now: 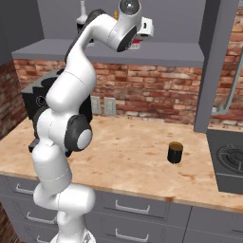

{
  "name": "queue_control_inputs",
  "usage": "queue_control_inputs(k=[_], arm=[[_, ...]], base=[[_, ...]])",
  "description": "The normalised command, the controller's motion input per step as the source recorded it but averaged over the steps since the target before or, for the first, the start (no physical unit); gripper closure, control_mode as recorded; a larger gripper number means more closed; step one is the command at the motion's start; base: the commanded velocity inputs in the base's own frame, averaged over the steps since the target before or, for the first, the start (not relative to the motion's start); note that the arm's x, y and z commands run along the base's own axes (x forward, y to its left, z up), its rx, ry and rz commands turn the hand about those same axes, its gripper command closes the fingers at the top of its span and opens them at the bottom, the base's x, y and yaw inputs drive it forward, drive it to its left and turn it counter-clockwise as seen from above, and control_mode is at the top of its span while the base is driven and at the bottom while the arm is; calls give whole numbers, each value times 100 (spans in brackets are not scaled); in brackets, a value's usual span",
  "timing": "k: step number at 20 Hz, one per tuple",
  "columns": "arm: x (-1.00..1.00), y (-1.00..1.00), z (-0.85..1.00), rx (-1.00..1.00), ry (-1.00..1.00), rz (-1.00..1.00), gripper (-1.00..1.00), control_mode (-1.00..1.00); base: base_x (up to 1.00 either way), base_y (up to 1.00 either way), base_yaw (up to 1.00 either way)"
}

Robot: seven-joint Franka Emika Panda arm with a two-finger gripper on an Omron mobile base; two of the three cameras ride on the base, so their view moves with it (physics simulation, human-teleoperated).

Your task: Pick the syrup bottle and honey bottle from the cabinet and place them next to the mug.

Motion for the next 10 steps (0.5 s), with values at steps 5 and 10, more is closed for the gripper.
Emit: queue_control_inputs(k=[5,10], arm=[[23,0,-2,0,1,0,-100,-100],[17,0,0,0,1,0,-100,-100]], base=[[0,0,0],[0,0,0]])
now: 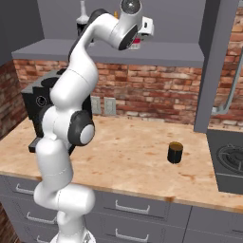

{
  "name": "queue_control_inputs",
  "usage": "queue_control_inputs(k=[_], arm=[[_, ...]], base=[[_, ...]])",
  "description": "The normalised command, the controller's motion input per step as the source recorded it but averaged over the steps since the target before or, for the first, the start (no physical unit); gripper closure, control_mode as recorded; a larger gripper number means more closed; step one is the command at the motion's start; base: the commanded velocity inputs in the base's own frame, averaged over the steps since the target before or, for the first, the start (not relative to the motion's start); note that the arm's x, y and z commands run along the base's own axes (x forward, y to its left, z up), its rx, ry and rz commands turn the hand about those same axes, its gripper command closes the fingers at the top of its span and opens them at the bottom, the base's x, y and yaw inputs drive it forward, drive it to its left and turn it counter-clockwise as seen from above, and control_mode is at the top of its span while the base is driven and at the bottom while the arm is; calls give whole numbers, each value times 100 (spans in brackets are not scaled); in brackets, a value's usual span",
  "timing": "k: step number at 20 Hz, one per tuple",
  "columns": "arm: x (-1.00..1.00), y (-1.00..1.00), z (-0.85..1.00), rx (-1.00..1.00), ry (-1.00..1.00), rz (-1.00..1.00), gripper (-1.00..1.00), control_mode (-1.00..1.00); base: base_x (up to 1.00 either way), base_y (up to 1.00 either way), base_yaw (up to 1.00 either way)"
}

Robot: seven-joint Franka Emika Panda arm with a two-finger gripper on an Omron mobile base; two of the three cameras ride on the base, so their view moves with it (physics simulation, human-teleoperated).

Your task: Pick the syrup bottle and honey bottle from the cabinet and place them next to the mug.

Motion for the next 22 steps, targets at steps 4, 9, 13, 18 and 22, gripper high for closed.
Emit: queue_control_inputs(k=[4,9,13,18,22], arm=[[15,0,-1,0,1,0,-100,-100],[10,0,-5,0,0,0,-100,-100],[3,0,0,0,0,0,-100,-100],[0,0,0,0,0,0,100,-100],[0,0,0,0,0,0,100,-100]], base=[[0,0,0],[0,0,0],[0,0,0],[0,0,0],[0,0,0]])
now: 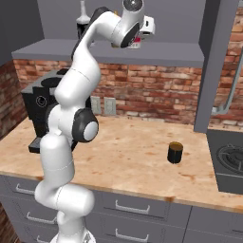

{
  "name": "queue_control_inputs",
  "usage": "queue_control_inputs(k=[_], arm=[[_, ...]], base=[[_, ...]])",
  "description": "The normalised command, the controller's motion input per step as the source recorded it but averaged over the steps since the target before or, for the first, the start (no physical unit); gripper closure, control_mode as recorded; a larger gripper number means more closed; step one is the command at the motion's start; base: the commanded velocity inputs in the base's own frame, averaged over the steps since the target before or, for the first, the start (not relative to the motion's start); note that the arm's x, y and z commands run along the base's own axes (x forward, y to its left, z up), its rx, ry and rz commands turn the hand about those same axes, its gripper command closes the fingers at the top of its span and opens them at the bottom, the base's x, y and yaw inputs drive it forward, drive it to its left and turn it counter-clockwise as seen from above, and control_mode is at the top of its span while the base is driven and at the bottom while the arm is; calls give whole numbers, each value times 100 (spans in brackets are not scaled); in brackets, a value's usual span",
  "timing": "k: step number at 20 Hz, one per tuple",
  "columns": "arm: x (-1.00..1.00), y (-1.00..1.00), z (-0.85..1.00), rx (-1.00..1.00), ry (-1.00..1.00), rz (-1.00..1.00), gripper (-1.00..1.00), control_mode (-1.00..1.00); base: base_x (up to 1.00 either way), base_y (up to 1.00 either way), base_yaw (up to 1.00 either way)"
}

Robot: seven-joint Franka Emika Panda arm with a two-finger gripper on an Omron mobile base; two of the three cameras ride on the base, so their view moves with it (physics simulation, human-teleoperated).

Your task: Pick the syrup bottle and honey bottle from the cabinet and place them next to the mug.

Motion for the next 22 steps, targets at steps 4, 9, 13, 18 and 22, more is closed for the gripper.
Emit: queue_control_inputs(k=[4,9,13,18,22], arm=[[-2,0,0,0,0,0,100,-100],[-37,0,0,0,0,0,100,-100],[-44,0,0,0,-3,0,100,-100],[-43,0,-1,0,-4,0,100,-100],[-45,0,-21,0,-12,0,100,-100]], base=[[0,0,0],[0,0,0],[0,0,0],[0,0,0],[0,0,0]])
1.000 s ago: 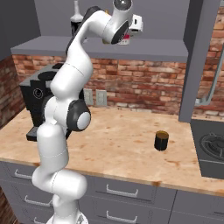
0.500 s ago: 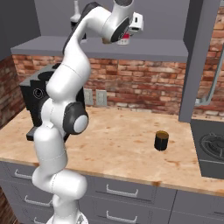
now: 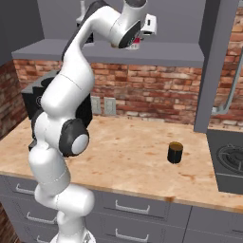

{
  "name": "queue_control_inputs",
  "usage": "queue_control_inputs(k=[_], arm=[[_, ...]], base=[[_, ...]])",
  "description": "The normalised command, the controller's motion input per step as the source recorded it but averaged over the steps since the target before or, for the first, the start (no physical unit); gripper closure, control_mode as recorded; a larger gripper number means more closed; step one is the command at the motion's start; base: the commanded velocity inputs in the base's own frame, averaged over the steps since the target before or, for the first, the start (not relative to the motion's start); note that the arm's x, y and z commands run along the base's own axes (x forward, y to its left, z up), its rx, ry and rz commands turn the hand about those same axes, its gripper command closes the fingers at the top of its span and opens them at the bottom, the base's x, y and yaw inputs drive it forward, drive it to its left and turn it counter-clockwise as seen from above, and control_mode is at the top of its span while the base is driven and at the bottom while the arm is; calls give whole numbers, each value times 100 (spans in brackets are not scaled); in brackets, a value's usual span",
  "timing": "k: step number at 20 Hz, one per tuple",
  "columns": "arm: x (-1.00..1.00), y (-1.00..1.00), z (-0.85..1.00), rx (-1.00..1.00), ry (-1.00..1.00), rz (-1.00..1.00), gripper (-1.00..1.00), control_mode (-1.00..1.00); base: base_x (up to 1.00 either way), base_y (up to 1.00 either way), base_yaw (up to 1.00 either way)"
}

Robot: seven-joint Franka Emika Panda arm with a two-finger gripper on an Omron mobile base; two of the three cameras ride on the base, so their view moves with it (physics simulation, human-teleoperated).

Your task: Pick the syrup bottle and honey bottle from the cabinet and place them next to the mug.

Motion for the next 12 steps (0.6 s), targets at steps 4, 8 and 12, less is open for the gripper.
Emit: queue_control_inputs(k=[4,8,12], arm=[[-58,0,-12,0,-11,0,100,-100],[-68,0,0,0,-5,0,100,-100],[-74,0,-1,0,-2,0,100,-100]], base=[[0,0,0],[0,0,0],[0,0,0]])
